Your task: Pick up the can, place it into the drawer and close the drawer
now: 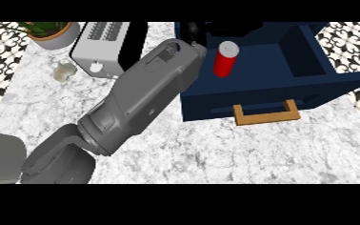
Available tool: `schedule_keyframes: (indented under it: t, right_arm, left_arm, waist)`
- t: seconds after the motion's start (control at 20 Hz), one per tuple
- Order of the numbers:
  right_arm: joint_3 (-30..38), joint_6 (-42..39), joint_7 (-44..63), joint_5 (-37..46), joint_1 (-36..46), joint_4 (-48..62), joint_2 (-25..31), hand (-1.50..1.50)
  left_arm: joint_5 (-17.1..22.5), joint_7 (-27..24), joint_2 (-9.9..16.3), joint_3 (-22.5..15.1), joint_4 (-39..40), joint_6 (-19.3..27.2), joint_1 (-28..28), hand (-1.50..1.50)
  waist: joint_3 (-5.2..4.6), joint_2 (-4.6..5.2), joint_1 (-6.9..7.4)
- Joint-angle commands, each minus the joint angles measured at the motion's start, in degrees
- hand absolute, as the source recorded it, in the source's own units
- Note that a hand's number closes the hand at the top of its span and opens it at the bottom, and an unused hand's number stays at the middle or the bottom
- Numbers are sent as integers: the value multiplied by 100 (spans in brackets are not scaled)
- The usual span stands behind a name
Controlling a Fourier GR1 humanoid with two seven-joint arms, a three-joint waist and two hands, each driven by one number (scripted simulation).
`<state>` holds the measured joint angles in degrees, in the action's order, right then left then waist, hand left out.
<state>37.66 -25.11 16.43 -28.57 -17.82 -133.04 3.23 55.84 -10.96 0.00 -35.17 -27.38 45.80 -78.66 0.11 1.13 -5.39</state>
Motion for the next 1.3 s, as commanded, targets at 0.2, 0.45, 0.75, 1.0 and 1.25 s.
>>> schedule_keyframes:
  t: [0.2,0.45,0.75,1.0,1.25]
  right_arm:
    - [-24,-600,-888,1092,197,-340,252,-150]
    - [-656,-457,-1090,2274,731,-624,177,-150]
    - [-1490,-175,-1123,4018,1447,-396,250,-150]
    - [-2367,138,-1445,5573,1922,217,262,-150]
    - [-3220,746,-1663,6862,2524,1156,208,-150]
  left_arm:
    - [260,-276,0,181,106,-266,-245,-150]
    - [361,-644,0,82,-16,17,-288,-150]
    - [499,-502,0,-62,-277,152,-247,-150]
    - [517,-517,0,125,-67,-130,-266,-150]
    - [362,-170,8,140,-82,22,-563,-150]
  waist:
    - [-1,-5,123]
    - [-3,14,167]
    - [-8,-34,393]
    - [-9,-26,509]
    - [-10,-66,618]
